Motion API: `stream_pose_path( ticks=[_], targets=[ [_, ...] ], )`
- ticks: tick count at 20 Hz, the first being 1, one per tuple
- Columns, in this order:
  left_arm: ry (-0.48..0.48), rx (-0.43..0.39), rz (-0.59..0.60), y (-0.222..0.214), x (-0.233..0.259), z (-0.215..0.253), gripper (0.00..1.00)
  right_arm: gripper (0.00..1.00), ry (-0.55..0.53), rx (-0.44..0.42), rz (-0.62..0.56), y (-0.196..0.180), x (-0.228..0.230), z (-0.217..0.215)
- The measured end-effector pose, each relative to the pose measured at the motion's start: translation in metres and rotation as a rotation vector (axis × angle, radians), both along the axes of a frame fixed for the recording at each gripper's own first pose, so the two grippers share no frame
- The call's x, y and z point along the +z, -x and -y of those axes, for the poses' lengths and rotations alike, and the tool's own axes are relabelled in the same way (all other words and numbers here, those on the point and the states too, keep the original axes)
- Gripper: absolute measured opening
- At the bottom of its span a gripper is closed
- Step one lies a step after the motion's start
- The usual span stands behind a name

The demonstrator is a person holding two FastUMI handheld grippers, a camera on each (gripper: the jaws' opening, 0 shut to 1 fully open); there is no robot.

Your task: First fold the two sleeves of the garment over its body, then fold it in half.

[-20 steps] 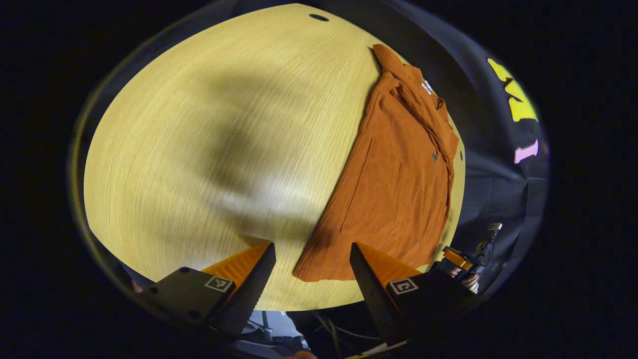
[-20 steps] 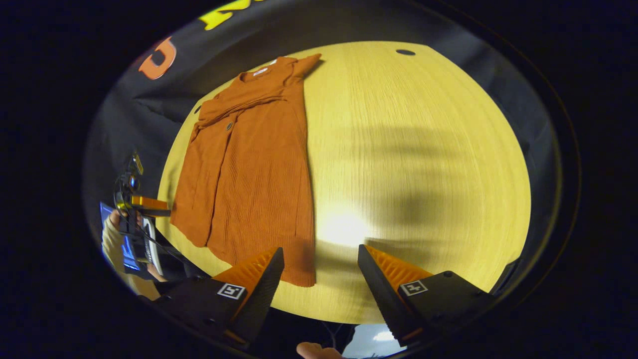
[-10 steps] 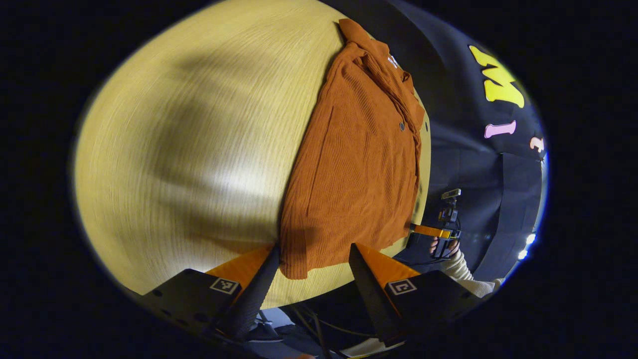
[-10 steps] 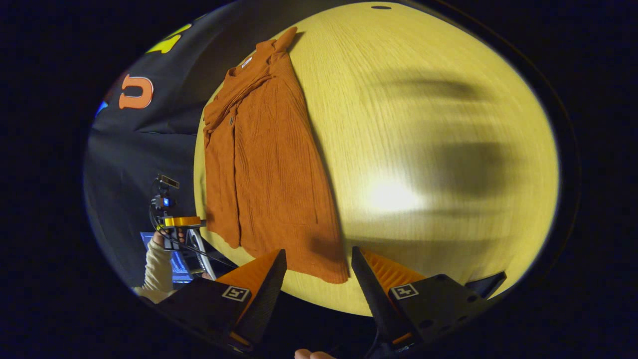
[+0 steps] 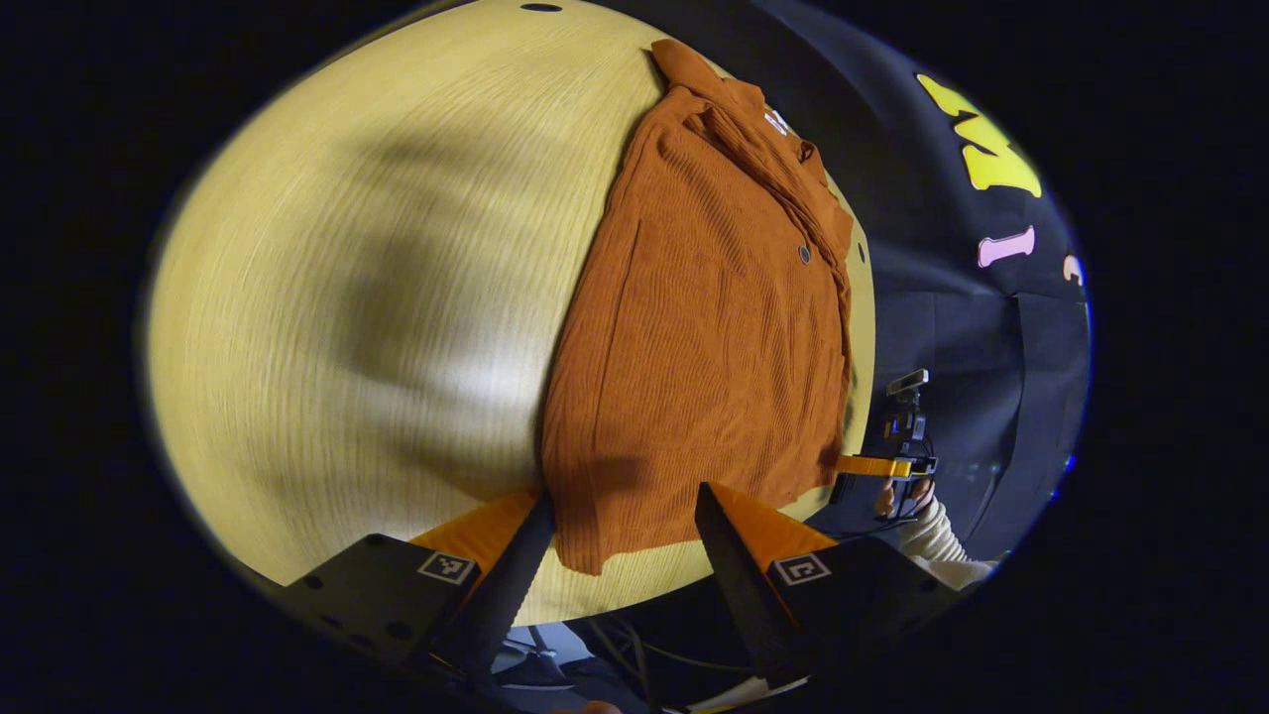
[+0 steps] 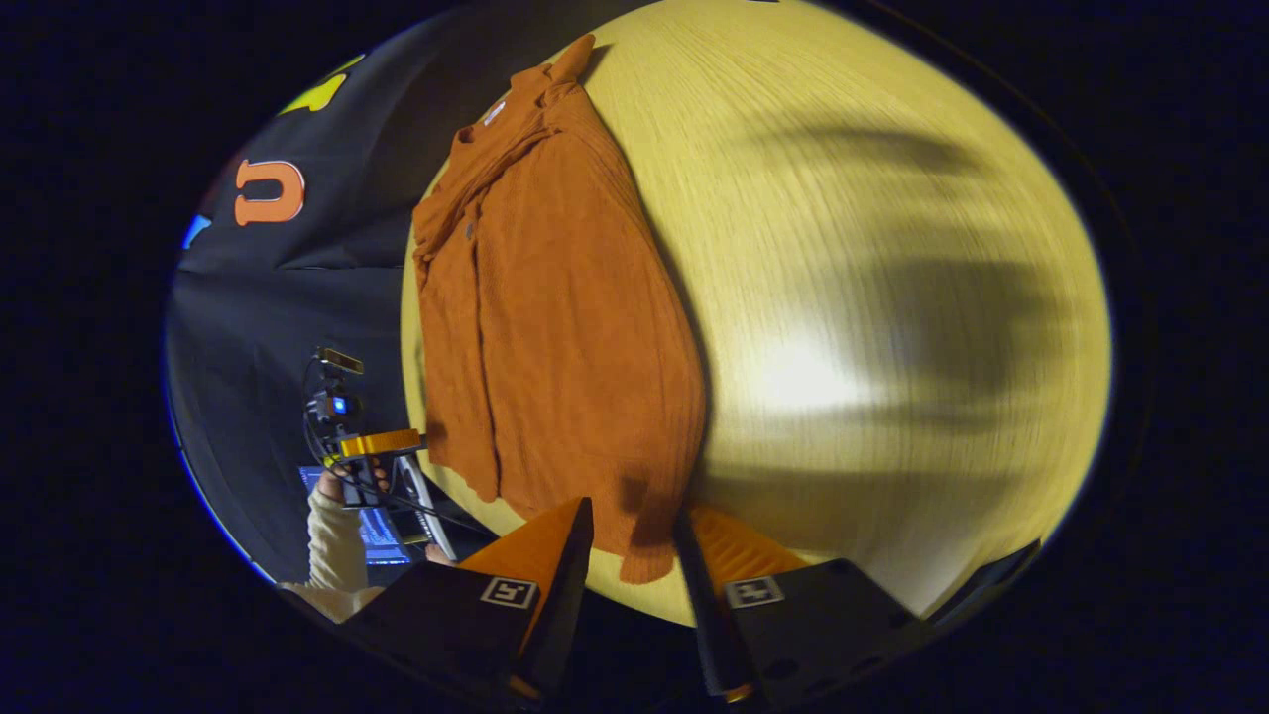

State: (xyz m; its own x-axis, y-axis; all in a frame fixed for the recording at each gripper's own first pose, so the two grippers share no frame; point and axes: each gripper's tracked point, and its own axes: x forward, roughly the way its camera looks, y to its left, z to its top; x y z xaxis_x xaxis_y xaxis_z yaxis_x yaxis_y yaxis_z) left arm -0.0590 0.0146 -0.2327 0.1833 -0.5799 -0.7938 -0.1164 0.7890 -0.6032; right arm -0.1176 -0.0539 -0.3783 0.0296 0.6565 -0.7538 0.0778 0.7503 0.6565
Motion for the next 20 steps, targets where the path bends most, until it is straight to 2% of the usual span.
stream_pose_path(
  ticks=[1, 2, 4, 5, 6, 7, 8, 9, 11, 14, 17, 18, 20],
  targets=[
    [-0.014, -0.006, 0.006, 0.002, 0.001, 0.005, 0.93, 0.39, -0.004, -0.003, -0.001, -0.003, 0.000, -0.001],
    [-0.029, -0.011, 0.008, 0.004, 0.001, 0.009, 0.93, 0.29, -0.009, -0.002, -0.002, -0.003, 0.000, -0.002],
    [-0.100, -0.022, -0.011, 0.007, -0.014, 0.005, 0.87, 0.29, -0.012, 0.012, 0.013, 0.000, 0.001, -0.002],
    [-0.116, -0.017, -0.014, 0.005, -0.016, 0.004, 0.69, 0.29, -0.008, 0.022, 0.022, 0.001, 0.000, -0.001],
    [-0.119, -0.015, -0.018, 0.004, -0.017, 0.002, 0.61, 0.29, -0.002, 0.029, 0.025, 0.001, 0.000, 0.000],
    [-0.128, -0.014, -0.019, 0.006, -0.019, 0.003, 0.45, 0.29, 0.052, 0.045, 0.047, -0.003, -0.007, 0.005],
    [-0.139, -0.022, -0.026, 0.008, -0.022, 0.005, 0.40, 0.25, 0.041, 0.031, 0.055, -0.001, -0.012, -0.001],
    [-0.154, -0.025, -0.030, 0.009, -0.024, 0.010, 0.26, 0.06, 0.046, 0.041, 0.056, -0.004, -0.004, 0.002],
    [-0.192, -0.031, -0.027, 0.008, -0.025, 0.017, 0.09, 0.08, 0.048, 0.044, 0.055, -0.004, -0.005, 0.001],
    [-0.269, -0.052, 0.000, 0.005, -0.025, 0.031, 0.06, 0.07, 0.056, 0.034, 0.021, -0.004, -0.005, 0.001],
    [-0.305, -0.034, 0.010, -0.004, -0.022, 0.042, 0.06, 0.07, 0.087, 0.043, 0.044, -0.004, -0.003, 0.000],
    [-0.320, -0.030, 0.006, -0.006, -0.021, 0.043, 0.06, 0.13, 0.095, 0.048, 0.042, 0.001, 0.001, 0.003],
    [-0.332, -0.041, 0.014, -0.005, -0.021, 0.043, 0.06, 0.04, 0.119, 0.059, 0.075, -0.003, -0.001, -0.001]
  ],
)
